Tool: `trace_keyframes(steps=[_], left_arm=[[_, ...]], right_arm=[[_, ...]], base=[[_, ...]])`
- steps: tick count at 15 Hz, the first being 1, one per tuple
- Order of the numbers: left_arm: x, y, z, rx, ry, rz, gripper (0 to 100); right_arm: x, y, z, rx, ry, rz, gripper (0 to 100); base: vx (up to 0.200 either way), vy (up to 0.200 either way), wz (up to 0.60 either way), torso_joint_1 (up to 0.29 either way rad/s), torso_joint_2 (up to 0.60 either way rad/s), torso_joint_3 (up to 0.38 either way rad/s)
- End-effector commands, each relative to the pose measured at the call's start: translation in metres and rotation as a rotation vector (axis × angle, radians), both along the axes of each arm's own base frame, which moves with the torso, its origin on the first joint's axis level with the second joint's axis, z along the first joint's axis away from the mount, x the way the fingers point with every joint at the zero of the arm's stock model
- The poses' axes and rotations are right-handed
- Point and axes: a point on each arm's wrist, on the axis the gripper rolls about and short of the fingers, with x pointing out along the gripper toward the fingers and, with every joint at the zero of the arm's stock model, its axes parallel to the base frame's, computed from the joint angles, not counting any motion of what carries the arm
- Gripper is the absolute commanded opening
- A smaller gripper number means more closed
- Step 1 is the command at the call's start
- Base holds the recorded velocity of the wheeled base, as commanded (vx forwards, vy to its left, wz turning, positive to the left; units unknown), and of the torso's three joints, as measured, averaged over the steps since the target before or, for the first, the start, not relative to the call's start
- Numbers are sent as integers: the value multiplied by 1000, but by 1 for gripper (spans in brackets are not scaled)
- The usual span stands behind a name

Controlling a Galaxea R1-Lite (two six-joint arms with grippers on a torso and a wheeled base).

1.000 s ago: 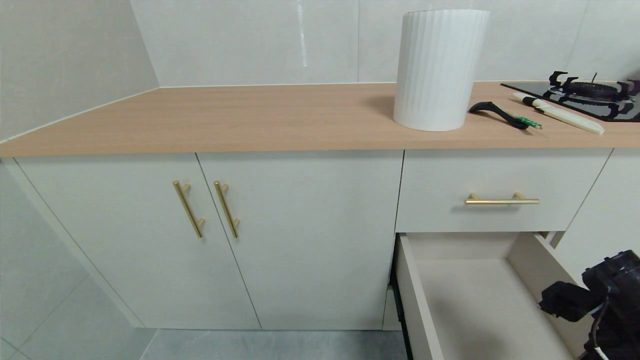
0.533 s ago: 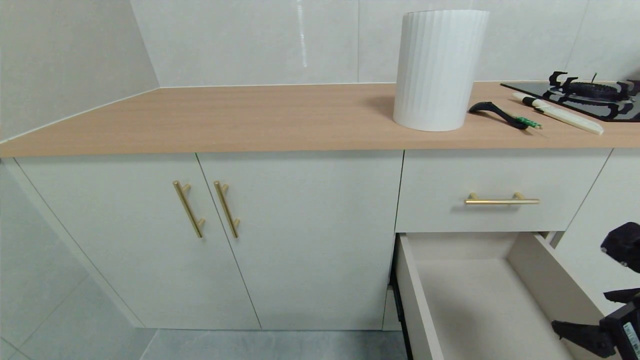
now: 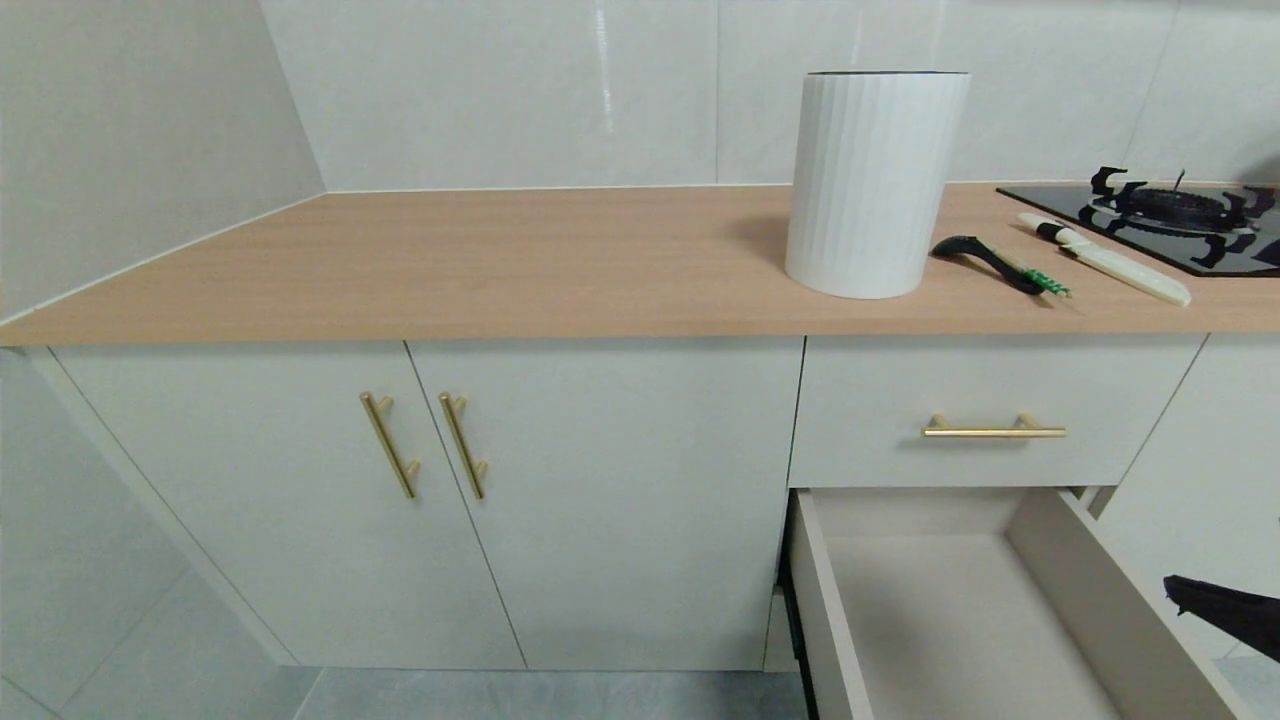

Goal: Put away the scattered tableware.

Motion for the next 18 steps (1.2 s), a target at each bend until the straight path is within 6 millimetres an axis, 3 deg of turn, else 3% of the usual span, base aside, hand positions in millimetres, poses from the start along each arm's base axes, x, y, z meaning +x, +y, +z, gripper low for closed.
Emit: trace_keyframes(steps=[1, 3, 4, 5, 8, 10, 11, 14, 18], left_arm=[[0, 0, 0, 0, 2, 1, 100], [0, 0, 0, 0, 2, 1, 100], [0, 0, 0, 0, 2, 1, 100], [0, 0, 0, 0, 2, 1, 100], [0, 0, 0, 0, 2, 1, 100], [0, 0, 0, 0, 2, 1, 100], [0, 0, 0, 0, 2, 1, 100], [0, 0, 0, 0, 2, 3, 100], [0, 0, 0, 0, 0, 3, 100]], right_arm=[[-2, -1, 15, 22, -58, -2, 100], [6, 2, 38, 41, -119, -2, 100], [19, 4, 55, 50, -147, -19, 100], [42, 3, 71, 65, -164, -65, 100], [105, 14, 93, 216, -148, -158, 100], [144, 12, 103, 219, -167, -202, 100], [163, 13, 106, 222, -171, -219, 100], [203, 15, 86, 263, -108, -279, 100], [227, 6, 74, 223, -99, -375, 100]], base=[[0, 0, 0, 2, -124, -61], [0, 0, 0, 4, -33, -16], [0, 0, 0, 0, 0, 0], [0, 0, 0, 0, 0, 0], [0, 0, 0, 0, 0, 0], [0, 0, 0, 0, 0, 0], [0, 0, 0, 0, 0, 0], [0, 0, 0, 0, 0, 0], [0, 0, 0, 0, 0, 0]])
